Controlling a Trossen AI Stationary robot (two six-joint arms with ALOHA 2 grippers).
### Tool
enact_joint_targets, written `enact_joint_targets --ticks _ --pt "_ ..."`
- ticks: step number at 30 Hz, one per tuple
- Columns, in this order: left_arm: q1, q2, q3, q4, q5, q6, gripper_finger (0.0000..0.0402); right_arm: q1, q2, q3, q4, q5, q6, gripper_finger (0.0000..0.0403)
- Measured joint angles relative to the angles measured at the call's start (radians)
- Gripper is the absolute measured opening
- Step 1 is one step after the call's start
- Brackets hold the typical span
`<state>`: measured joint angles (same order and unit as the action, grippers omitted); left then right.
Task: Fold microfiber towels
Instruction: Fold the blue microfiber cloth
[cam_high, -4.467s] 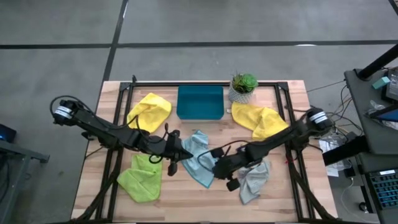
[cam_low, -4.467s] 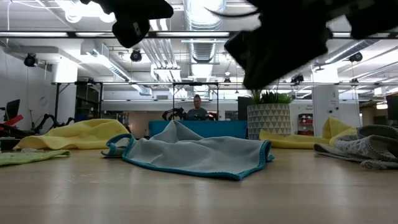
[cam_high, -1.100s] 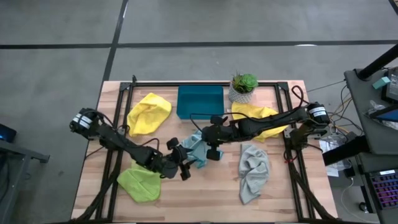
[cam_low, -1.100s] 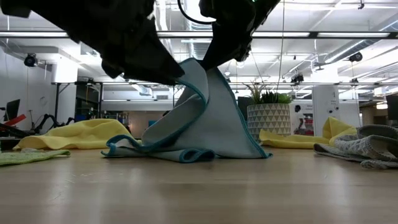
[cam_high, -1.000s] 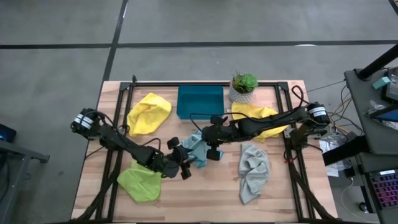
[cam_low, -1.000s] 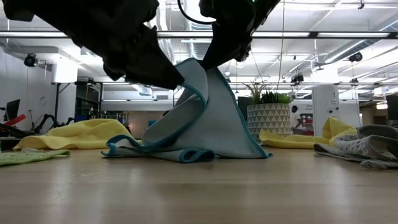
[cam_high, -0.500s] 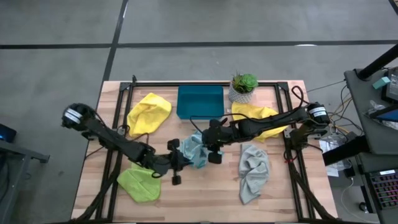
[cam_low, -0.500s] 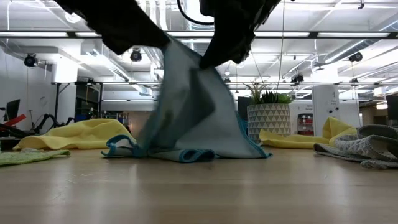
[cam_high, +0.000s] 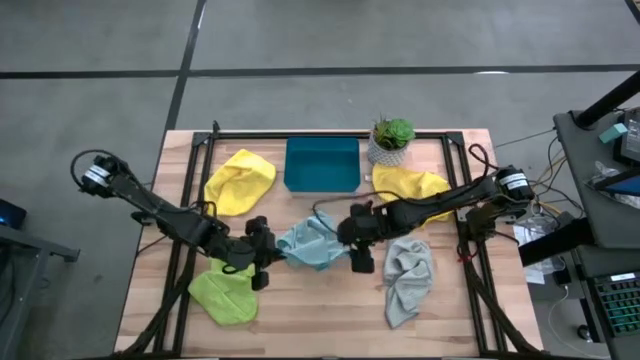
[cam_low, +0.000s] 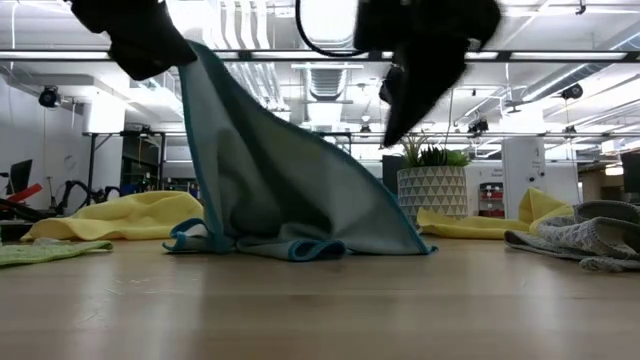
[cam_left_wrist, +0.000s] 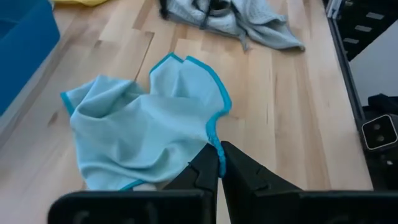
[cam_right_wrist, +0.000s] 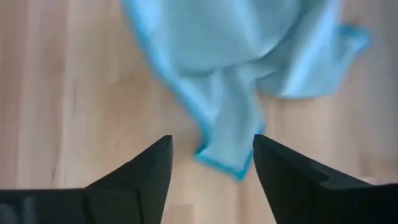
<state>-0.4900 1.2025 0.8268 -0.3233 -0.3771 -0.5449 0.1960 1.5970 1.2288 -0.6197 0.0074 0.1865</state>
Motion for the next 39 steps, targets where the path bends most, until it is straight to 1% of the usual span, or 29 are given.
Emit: enact_joint_targets --ticks 2,4,10,11,14,17,19,22,27,30,34,39 --pt "0.0 -0.002 0.0 -0.002 0.0 0.0 0.0 0.022 0.0 -0.043 0.025 -0.012 0.0 0.0216" --pt "0.0 -0.005 0.0 -0.002 0.0 0.0 0.0 0.039 0.0 -0.102 0.097 -0.011 0.014 0.0215" --pt "0.0 -0.006 0.0 -0.001 0.0 0.0 0.0 0.054 0.007 -0.295 0.439 -0.005 0.101 0.0207" --pt "0.0 -0.006 0.0 -0.002 0.0 0.0 0.0 0.053 0.008 -0.322 0.481 0.007 0.111 0.0205" --pt "0.0 -0.006 0.0 -0.001 -0.001 0.001 0.0 0.053 0.008 -0.39 0.576 0.092 0.13 0.0198" --pt "0.0 -0.006 0.0 -0.001 -0.001 0.0 0.0 0.052 0.008 -0.436 0.657 0.132 0.155 0.0189" --pt "0.0 -0.006 0.0 -0.001 -0.001 0.001 0.0 0.052 0.013 -0.447 0.685 0.141 0.162 0.0184" --pt "0.001 -0.006 0.0 -0.001 -0.002 0.0 0.0 0.053 0.018 -0.447 0.682 0.153 0.162 0.0177" --pt "0.001 -0.005 0.0 0.0 -0.002 0.0 0.0 0.053 0.019 -0.447 0.682 0.154 0.162 0.0176" --pt "0.001 -0.005 0.0 0.0 -0.002 0.0 0.0 0.053 0.035 -0.447 0.684 0.179 0.162 0.0176" --pt "0.001 -0.005 0.0 0.0 -0.002 0.0 0.0 0.054 0.081 -0.447 0.713 0.182 0.155 0.0174" --pt "0.001 -0.005 0.0 0.001 -0.002 0.0 0.0 0.055 0.099 -0.447 0.729 0.191 0.143 0.0165"
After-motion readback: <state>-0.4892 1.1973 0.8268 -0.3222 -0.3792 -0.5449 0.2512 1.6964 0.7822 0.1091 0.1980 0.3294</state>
